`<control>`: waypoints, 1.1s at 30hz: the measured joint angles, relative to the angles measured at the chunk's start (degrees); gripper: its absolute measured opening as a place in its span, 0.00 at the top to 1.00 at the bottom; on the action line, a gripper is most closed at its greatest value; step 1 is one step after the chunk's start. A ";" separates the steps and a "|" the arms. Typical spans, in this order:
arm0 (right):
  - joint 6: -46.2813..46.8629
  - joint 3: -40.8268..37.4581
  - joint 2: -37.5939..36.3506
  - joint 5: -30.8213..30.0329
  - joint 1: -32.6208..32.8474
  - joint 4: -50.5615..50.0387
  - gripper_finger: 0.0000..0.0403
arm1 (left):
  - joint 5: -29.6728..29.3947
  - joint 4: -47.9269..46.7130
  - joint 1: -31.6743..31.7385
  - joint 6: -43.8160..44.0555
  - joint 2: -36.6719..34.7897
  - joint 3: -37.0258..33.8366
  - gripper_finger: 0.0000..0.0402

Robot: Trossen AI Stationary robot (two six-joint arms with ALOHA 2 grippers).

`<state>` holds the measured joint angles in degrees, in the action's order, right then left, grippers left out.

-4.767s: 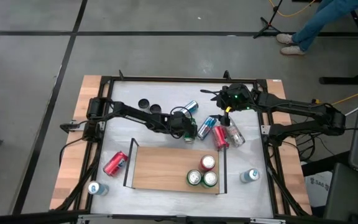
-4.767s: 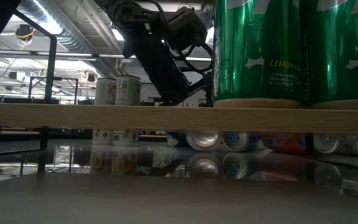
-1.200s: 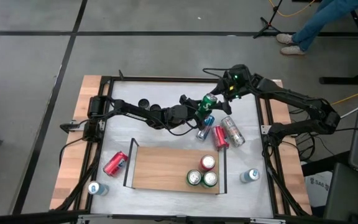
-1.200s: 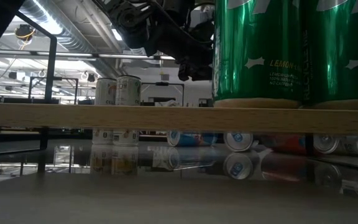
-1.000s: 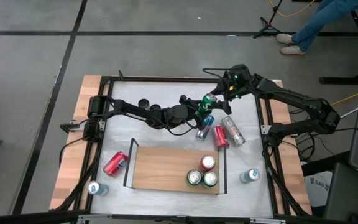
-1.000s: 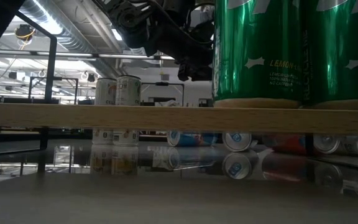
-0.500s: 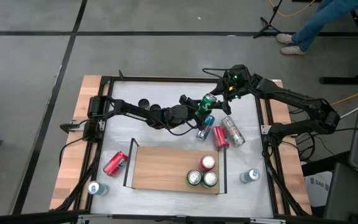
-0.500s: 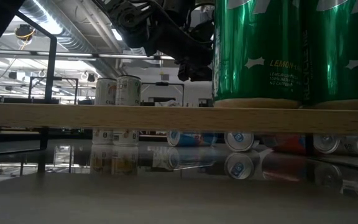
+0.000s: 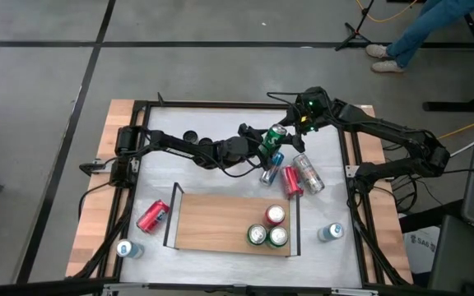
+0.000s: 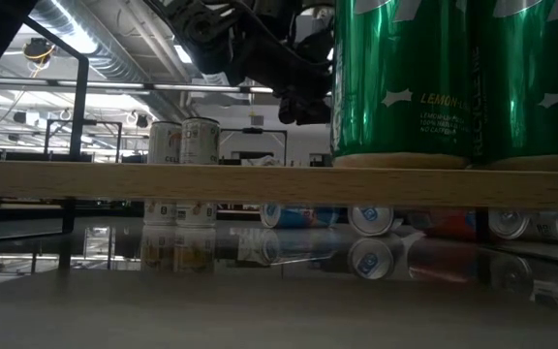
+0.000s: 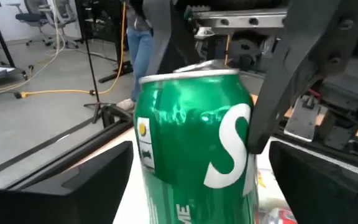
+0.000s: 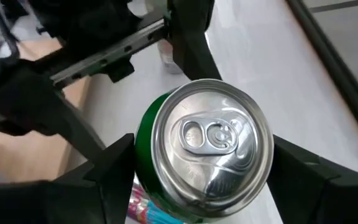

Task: Place canned beverage on shelf
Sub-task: Put the green soda can on the shelf aligned with the other green soda can

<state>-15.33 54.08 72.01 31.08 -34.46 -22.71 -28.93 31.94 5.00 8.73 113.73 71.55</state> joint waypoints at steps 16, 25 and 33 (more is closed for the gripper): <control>-0.18 0.00 -0.04 -18.86 -0.06 -1.57 0.30 | 0.02 -7.57 1.90 0.09 -2.84 -0.04 0.03; -0.17 -0.02 -0.07 -20.21 0.38 -1.39 0.30 | -0.05 -11.45 2.53 0.05 -6.56 -0.09 0.03; -0.04 -0.63 1.32 -18.56 7.60 2.23 0.28 | 0.02 -21.34 2.35 1.22 -12.78 -0.09 0.03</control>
<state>-15.36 53.45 73.33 12.53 -26.85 -20.48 -28.91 10.61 7.35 9.95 100.95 71.46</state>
